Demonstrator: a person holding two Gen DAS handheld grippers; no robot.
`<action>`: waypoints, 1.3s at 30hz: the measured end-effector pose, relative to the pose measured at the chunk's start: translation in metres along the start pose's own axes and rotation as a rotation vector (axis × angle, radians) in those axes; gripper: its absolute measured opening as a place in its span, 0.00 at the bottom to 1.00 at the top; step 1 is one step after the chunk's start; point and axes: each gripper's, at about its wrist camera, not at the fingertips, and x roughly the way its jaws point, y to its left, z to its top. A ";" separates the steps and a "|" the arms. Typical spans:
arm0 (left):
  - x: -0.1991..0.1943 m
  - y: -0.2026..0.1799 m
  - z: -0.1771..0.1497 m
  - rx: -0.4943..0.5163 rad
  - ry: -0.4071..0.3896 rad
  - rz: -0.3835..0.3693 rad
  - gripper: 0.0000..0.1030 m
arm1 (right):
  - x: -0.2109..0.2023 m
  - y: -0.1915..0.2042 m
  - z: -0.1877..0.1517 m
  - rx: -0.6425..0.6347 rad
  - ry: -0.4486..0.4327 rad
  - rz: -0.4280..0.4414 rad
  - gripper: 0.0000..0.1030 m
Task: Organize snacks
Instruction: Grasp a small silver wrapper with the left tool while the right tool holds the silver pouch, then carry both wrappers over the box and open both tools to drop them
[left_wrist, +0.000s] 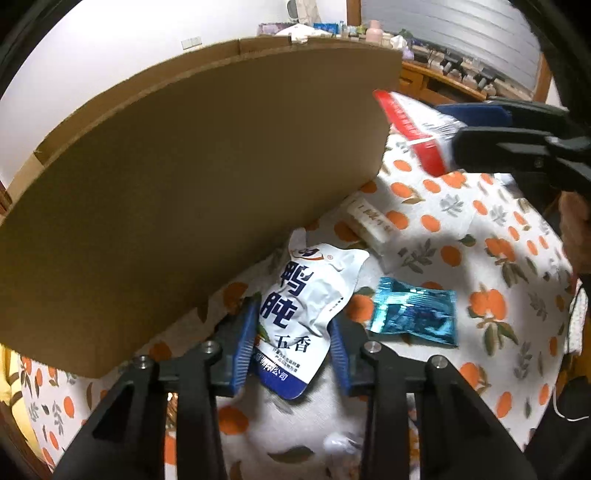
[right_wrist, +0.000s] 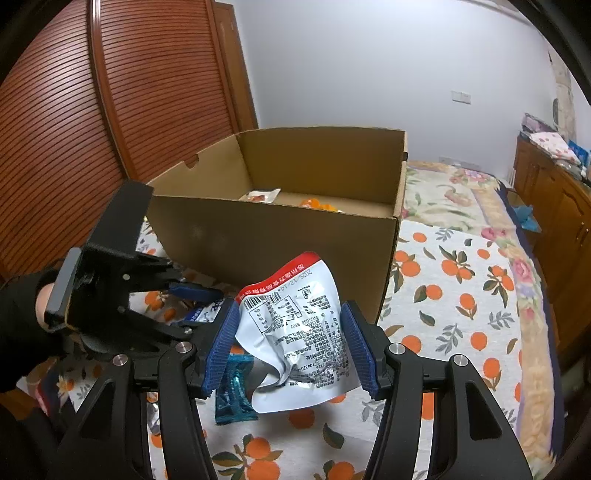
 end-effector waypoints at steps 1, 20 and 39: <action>-0.006 0.000 -0.002 -0.007 -0.014 -0.002 0.32 | 0.000 0.000 0.001 -0.001 -0.001 -0.001 0.57; -0.052 0.000 0.018 -0.066 -0.135 -0.021 0.10 | -0.015 0.013 0.019 -0.034 -0.063 -0.003 0.57; -0.135 0.039 0.082 -0.105 -0.337 0.121 0.10 | -0.021 0.020 0.082 -0.111 -0.157 0.008 0.57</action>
